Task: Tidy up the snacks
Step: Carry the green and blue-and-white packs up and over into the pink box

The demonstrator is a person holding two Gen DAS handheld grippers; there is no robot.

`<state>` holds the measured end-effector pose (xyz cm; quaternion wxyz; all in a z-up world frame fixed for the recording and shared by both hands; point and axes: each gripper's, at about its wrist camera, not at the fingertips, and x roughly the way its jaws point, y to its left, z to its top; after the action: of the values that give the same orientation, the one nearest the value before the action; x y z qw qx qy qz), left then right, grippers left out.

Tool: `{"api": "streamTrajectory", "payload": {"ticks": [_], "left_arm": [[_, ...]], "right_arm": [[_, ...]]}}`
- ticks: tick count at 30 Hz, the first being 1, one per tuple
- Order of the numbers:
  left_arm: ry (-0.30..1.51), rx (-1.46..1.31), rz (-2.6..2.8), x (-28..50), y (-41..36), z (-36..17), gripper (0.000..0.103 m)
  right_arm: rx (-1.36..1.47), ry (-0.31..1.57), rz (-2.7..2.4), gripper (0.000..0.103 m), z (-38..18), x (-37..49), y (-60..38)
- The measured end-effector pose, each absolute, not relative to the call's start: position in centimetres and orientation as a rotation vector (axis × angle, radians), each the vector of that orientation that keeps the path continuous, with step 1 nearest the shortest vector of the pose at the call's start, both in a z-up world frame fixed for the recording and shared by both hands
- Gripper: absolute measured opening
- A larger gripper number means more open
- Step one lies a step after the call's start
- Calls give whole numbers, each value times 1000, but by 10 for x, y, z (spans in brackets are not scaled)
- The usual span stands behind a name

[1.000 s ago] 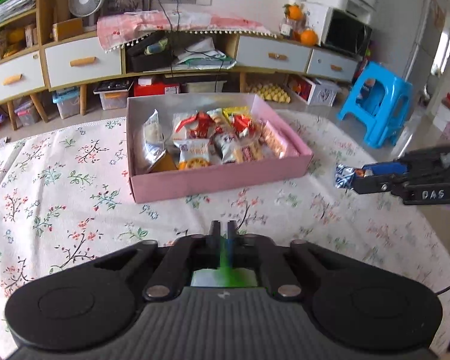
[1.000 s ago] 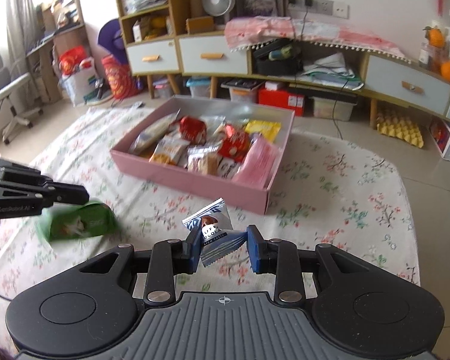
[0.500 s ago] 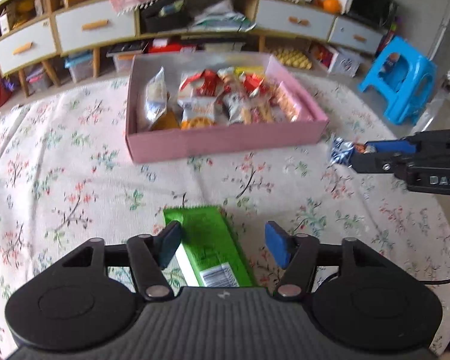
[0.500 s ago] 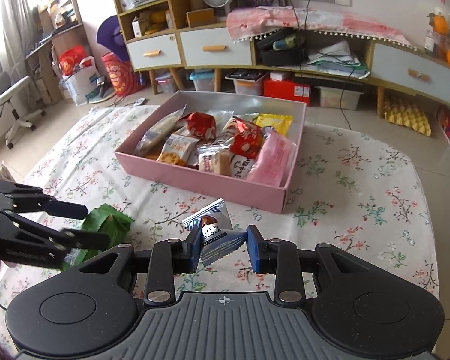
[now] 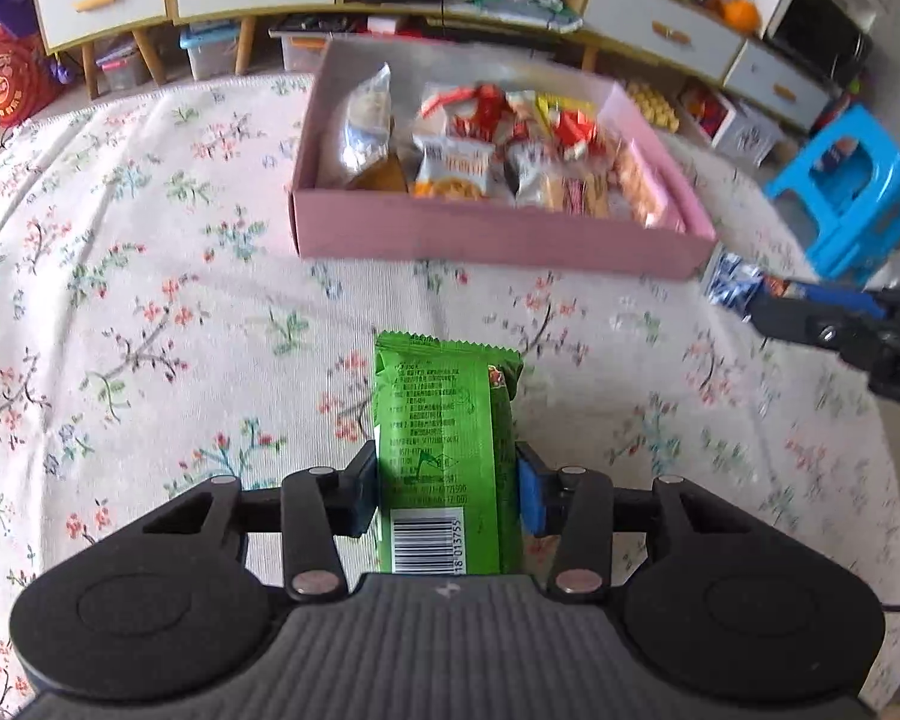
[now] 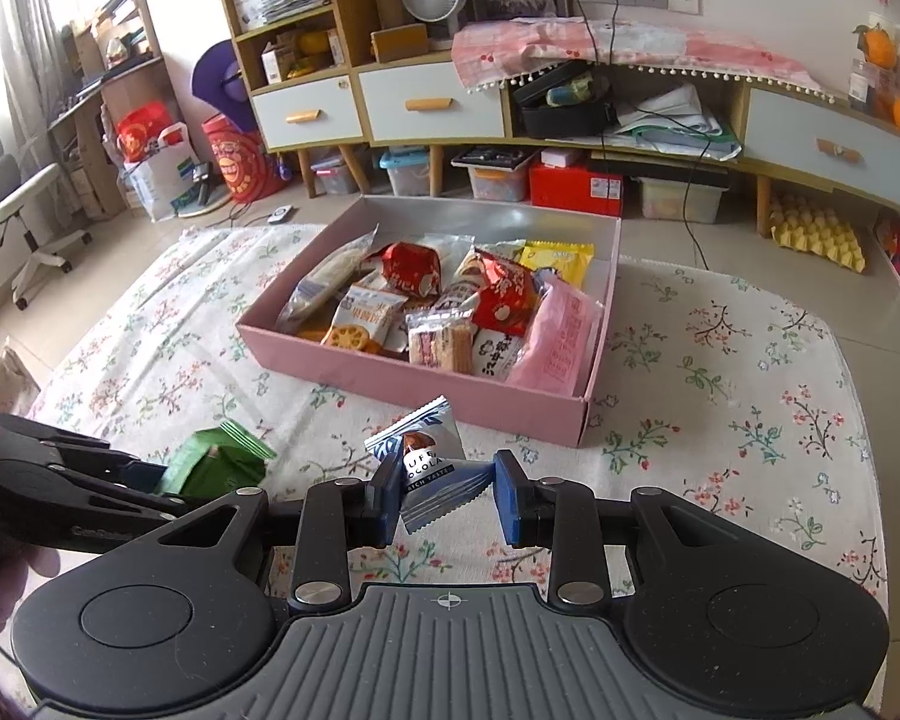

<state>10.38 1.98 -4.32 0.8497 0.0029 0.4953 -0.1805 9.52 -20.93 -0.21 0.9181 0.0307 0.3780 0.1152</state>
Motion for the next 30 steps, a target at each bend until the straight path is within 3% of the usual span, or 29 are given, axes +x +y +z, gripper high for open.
{"api": "streamTrajectory", "payload": {"ticks": [17,26,30], "left_arm": [[860,-9,-353,187,4,8,41],[812,48,-359,241,-16,3,41],[816,41,-362,255,-15,0,26]], "right_arm": [[286,727,162,30,10,179,-231],[307,729,144,30,-1,241,-228],[322,740,132,30,-12,261,-228]]}}
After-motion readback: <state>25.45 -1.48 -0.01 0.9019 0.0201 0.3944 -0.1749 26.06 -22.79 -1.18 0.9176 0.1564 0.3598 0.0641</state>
